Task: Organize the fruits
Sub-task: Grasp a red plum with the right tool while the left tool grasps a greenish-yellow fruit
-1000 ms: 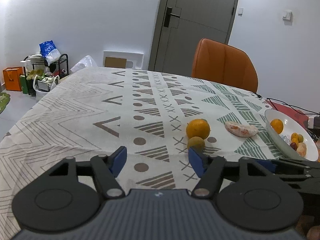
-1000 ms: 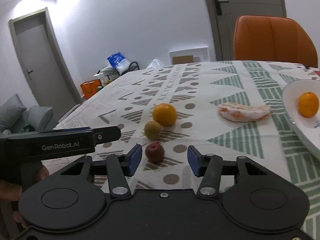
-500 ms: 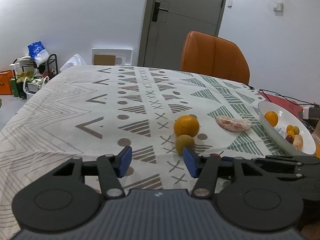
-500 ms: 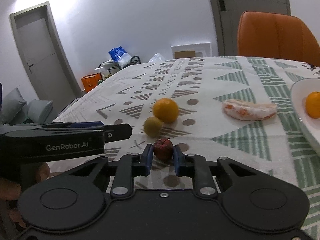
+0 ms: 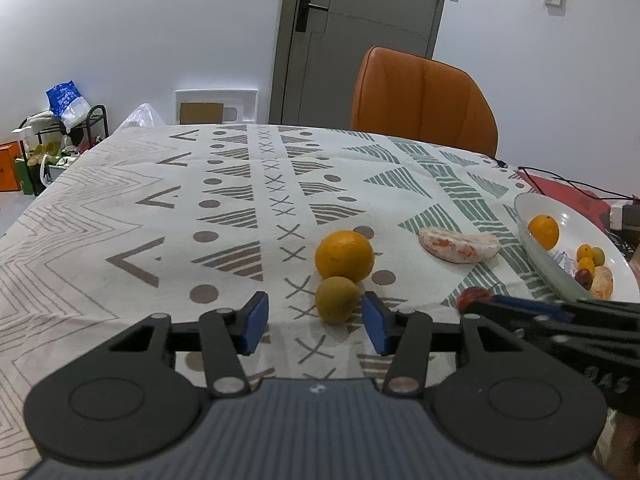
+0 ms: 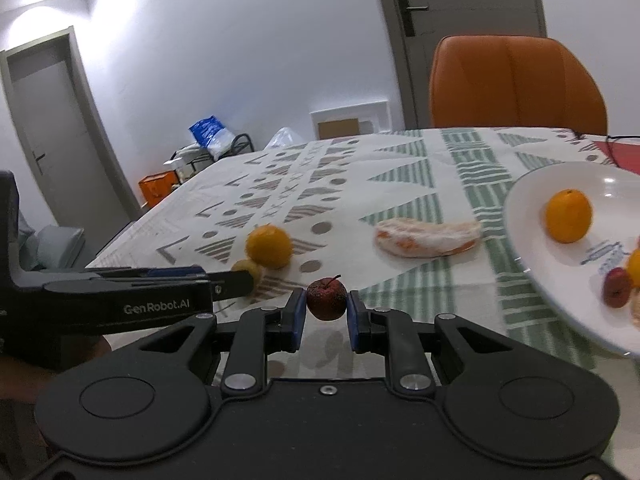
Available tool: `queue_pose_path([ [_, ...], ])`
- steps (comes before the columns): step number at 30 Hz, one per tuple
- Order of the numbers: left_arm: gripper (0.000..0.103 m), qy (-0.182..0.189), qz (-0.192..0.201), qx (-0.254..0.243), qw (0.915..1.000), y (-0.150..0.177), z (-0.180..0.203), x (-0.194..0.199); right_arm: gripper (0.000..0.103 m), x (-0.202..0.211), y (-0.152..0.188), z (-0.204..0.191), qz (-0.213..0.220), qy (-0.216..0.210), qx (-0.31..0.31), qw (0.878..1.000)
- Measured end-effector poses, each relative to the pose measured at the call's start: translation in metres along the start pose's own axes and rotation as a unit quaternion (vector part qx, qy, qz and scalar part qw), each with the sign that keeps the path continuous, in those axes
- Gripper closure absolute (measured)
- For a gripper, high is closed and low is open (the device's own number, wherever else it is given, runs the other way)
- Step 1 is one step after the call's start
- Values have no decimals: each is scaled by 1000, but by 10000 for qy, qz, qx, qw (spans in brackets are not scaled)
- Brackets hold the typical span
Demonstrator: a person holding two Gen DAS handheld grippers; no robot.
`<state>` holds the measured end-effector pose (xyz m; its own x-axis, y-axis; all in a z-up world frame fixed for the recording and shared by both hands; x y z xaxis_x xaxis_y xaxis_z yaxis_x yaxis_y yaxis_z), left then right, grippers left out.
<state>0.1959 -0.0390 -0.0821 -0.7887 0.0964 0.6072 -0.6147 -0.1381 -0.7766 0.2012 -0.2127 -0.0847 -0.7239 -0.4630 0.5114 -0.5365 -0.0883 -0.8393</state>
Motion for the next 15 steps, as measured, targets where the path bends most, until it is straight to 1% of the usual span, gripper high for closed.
queue_pose_path([
  [5,54,-49,10,-27,10000,-2,8,-7,83,12,-4,15,161,152,-92,9997],
  [6,61,-45,11,-18,10000,-2,9,-9,83,14,-5,18,191,185,-112,9996],
  [7,65,-27,-21,17,10000,-2,10,-12,83,16,-5,21,215,221,-133,9994],
  [8,75,10,-67,67,10000,-1,11,-14,83,18,-6,24,243,258,-159,9992],
  [9,79,20,-58,95,9999,-1,11,-16,83,21,-6,27,272,295,-192,9990],
  [10,79,8,-36,84,10000,-2,13,-16,83,23,-6,30,296,327,-219,9988],
  [15,79,186,54,-23,9998,-2,27,-12,83,36,-7,47,426,481,-360,9973],
])
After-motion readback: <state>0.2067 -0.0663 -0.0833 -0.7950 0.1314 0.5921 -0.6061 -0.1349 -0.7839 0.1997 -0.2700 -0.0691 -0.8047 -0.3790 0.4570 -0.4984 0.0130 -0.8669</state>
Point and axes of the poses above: each gripper's, at about its wrist camera, not at the fingertips, and x roughly against the way its jaws point, z to its right, y to its underside, the point moved 4 cm from there along -x, roughly the way its jaws point, and after that the axes turned 3 degrees about x, right-handed, at the moved point
